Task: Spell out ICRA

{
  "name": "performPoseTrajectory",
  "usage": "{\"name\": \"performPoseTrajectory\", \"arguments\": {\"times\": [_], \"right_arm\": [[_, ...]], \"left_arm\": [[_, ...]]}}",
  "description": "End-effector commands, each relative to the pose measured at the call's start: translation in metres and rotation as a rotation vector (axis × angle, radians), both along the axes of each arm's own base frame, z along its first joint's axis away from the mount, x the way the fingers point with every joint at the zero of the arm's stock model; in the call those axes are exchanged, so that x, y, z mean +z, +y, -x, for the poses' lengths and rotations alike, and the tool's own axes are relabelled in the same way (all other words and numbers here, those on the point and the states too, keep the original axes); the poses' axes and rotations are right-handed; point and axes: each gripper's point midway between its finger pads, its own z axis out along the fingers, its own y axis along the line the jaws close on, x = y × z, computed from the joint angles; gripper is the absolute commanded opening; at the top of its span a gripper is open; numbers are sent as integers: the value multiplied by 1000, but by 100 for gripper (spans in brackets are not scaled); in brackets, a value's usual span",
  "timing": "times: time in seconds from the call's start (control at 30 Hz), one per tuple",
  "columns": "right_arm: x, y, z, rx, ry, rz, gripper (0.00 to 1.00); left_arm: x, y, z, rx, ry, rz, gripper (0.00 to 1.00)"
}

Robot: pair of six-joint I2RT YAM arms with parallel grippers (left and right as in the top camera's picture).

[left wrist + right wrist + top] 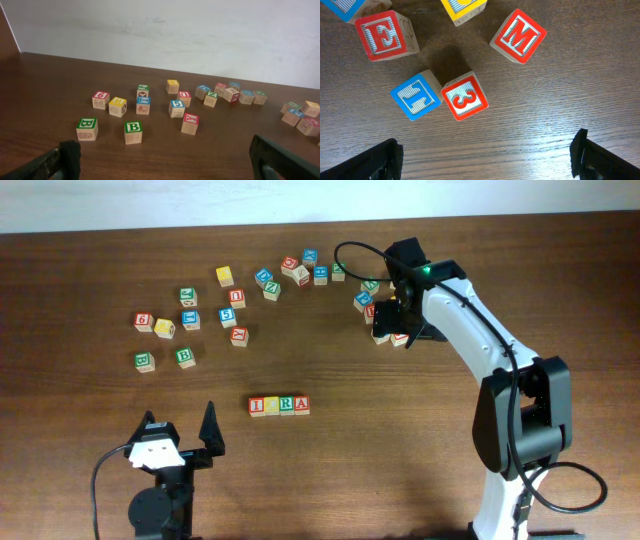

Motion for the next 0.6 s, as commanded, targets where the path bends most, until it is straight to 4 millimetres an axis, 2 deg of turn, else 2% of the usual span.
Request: {"name": "performPoseTrajectory", "arguments": {"times": [0.0,0.17,0.27,0.57], "right_arm": [[9,-2,-4,-9,-26,2,98],[26,-1,-5,-8,-64,-8,98],[47,-1,-5,-9,-114,-22,98],[139,-4,6,-9,-326,-78,98]], "left_arm": [[-2,0,0,0,8,-16,99],[-2,0,0,0,8,-16,99],[-2,0,0,0,8,-16,99],[-2,0,0,0,8,-16,99]]}}
